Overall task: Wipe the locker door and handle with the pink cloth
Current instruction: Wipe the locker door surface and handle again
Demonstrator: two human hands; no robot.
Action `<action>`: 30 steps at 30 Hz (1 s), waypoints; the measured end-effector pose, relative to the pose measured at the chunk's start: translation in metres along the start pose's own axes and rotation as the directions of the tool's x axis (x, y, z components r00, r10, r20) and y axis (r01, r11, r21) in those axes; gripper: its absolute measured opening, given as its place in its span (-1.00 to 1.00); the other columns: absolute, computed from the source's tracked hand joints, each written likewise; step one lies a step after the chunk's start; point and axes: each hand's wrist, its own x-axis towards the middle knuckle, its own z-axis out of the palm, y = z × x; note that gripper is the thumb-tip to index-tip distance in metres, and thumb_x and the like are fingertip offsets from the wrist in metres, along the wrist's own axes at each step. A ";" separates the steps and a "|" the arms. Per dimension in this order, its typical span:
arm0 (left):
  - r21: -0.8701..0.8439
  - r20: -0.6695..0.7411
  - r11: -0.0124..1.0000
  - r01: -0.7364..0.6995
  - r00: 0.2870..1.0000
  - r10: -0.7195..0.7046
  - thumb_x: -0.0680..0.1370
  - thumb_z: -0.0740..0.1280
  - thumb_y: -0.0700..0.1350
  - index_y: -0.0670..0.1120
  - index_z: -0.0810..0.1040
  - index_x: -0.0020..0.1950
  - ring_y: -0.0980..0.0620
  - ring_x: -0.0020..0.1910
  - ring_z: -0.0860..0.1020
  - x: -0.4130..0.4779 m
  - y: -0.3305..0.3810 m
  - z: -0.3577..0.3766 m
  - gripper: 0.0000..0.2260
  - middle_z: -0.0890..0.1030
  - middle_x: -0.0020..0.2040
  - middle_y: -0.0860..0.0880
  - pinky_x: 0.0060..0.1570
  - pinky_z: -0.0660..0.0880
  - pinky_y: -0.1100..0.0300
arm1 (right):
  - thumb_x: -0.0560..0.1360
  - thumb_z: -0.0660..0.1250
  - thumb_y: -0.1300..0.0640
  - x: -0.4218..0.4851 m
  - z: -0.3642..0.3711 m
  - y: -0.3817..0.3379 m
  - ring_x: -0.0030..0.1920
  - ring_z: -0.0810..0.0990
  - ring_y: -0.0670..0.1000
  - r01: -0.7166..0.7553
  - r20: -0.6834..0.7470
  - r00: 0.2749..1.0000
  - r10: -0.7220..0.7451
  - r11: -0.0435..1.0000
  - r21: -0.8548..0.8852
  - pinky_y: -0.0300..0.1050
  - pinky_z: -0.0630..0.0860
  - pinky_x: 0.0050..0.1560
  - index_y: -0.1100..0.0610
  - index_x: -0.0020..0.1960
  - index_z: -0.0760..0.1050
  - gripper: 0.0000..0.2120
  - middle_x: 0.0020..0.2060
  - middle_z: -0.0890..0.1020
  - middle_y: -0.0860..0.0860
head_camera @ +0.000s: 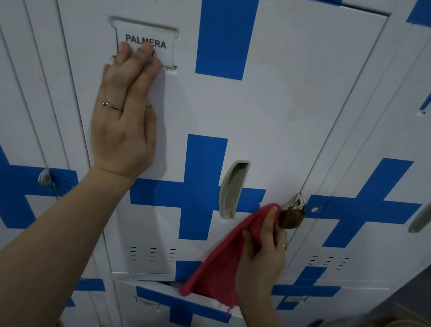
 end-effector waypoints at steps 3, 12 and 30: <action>-0.005 0.014 1.000 0.012 1.000 -0.012 0.55 0.09 -0.42 -0.34 0.34 0.33 0.19 0.46 0.07 0.000 0.001 -0.001 -0.66 0.31 0.33 -0.15 0.47 0.02 0.14 | 0.49 0.28 0.29 0.006 -0.004 -0.003 -0.11 0.33 -0.23 -0.024 -0.013 1.000 0.024 1.000 0.012 -0.56 0.20 -0.03 -0.06 0.39 0.12 -0.41 0.06 0.36 -0.04; -0.009 0.039 0.998 0.067 0.997 -0.067 0.54 0.09 -0.42 -0.30 0.36 0.33 0.13 0.46 0.10 0.004 0.007 -0.005 -0.64 0.30 0.34 -0.14 0.48 -0.01 0.15 | 0.47 0.31 0.30 0.028 -0.033 -0.028 -0.09 0.34 -0.31 0.193 0.216 0.958 -0.186 0.981 -0.009 -0.44 0.38 0.05 -0.14 0.33 0.13 -0.40 -0.08 0.39 -0.10; -0.327 0.941 0.334 0.884 0.335 0.035 0.44 0.45 -0.10 0.04 0.47 0.19 0.11 -0.05 0.58 -0.011 0.202 -0.003 -0.65 0.60 0.01 0.06 -0.06 0.51 0.31 | 0.39 0.27 0.31 0.023 -0.172 -0.079 -0.27 0.46 -0.18 0.303 -0.170 0.951 -0.258 0.884 0.355 -0.33 0.46 -0.06 -0.09 0.39 0.13 -0.33 -0.29 0.44 -0.17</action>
